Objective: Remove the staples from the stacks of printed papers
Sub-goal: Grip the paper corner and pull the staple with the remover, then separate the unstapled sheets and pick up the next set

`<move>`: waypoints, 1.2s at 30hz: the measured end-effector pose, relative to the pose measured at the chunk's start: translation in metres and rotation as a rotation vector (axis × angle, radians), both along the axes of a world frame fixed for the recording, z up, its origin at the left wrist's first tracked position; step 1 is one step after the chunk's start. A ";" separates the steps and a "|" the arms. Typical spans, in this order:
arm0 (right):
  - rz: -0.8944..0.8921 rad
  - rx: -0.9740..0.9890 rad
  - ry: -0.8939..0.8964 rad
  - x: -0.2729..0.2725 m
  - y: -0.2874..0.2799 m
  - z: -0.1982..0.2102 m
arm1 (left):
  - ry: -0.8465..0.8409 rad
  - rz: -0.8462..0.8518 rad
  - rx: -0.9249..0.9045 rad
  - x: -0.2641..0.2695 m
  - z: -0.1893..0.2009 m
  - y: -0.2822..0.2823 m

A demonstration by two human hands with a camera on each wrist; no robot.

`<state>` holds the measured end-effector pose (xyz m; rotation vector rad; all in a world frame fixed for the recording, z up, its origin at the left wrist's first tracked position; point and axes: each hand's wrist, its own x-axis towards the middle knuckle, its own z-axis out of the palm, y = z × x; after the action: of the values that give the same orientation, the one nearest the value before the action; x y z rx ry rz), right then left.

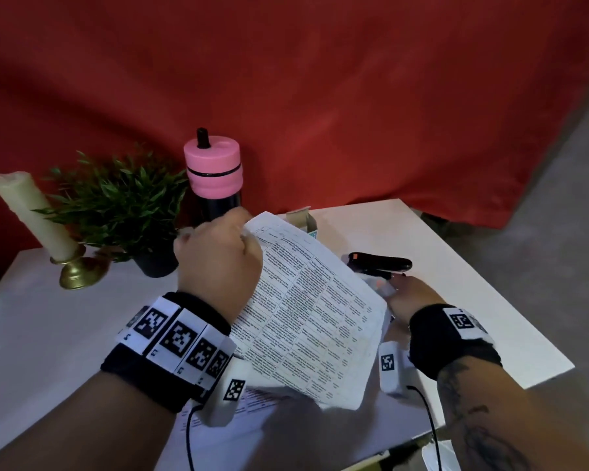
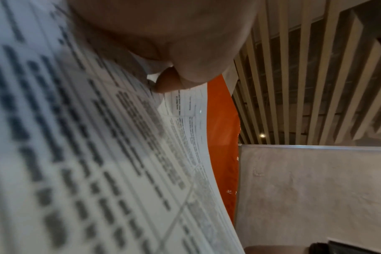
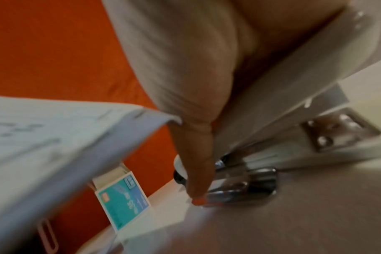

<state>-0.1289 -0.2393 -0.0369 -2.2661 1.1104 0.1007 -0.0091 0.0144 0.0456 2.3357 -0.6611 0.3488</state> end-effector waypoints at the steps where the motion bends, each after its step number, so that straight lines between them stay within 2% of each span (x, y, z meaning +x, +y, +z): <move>1: 0.044 -0.033 0.045 0.001 -0.002 -0.003 | -0.027 0.010 0.030 -0.001 0.000 -0.005; 4: 0.103 -0.078 0.073 0.002 -0.006 0.000 | -0.080 0.025 0.059 -0.007 0.003 -0.018; 6: 0.064 -0.003 -0.135 -0.001 -0.007 0.013 | -0.104 0.023 0.051 -0.011 0.006 -0.027; 9: 0.106 0.374 -0.517 -0.016 -0.003 0.042 | -0.117 0.007 0.025 -0.019 0.015 -0.044; 11: 0.190 0.577 -0.562 -0.029 0.000 0.056 | -0.142 -0.001 -0.031 -0.027 0.024 -0.056; 12: 0.250 0.591 -0.542 -0.033 0.000 0.059 | -0.162 -0.010 -0.063 -0.032 0.028 -0.063; 14: 0.288 0.496 -0.537 -0.041 -0.007 0.057 | -0.225 -0.049 -0.118 -0.042 0.034 -0.079; 17: 0.159 0.450 -0.660 -0.056 -0.030 0.053 | -0.304 -0.116 -0.177 -0.056 0.037 -0.103; 22: -0.082 0.415 -0.871 -0.109 -0.078 0.058 | -0.366 -0.120 -0.210 -0.081 0.031 -0.146; 24: -0.148 0.399 -0.925 -0.135 -0.100 0.054 | -0.214 -0.130 -0.279 -0.088 0.020 -0.167; 27: -0.298 0.382 -1.009 -0.173 -0.127 0.046 | 0.354 -0.343 -0.509 -0.101 -0.001 -0.204; 29: -0.395 0.374 -1.038 -0.199 -0.141 0.038 | 0.660 -0.456 -0.471 -0.121 -0.012 -0.227; 31: -0.459 0.359 -1.024 -0.227 -0.156 0.028 | 0.728 -0.546 -0.310 -0.147 -0.028 -0.250; 36: -0.679 0.293 -0.928 -0.300 -0.187 -0.025 | 0.750 -0.805 -0.111 -0.212 -0.071 -0.294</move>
<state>-0.4290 -0.4263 -0.0621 -1.2928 1.1367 -0.8977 -0.2207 -0.2800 -0.0251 1.7005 -1.0539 -0.7852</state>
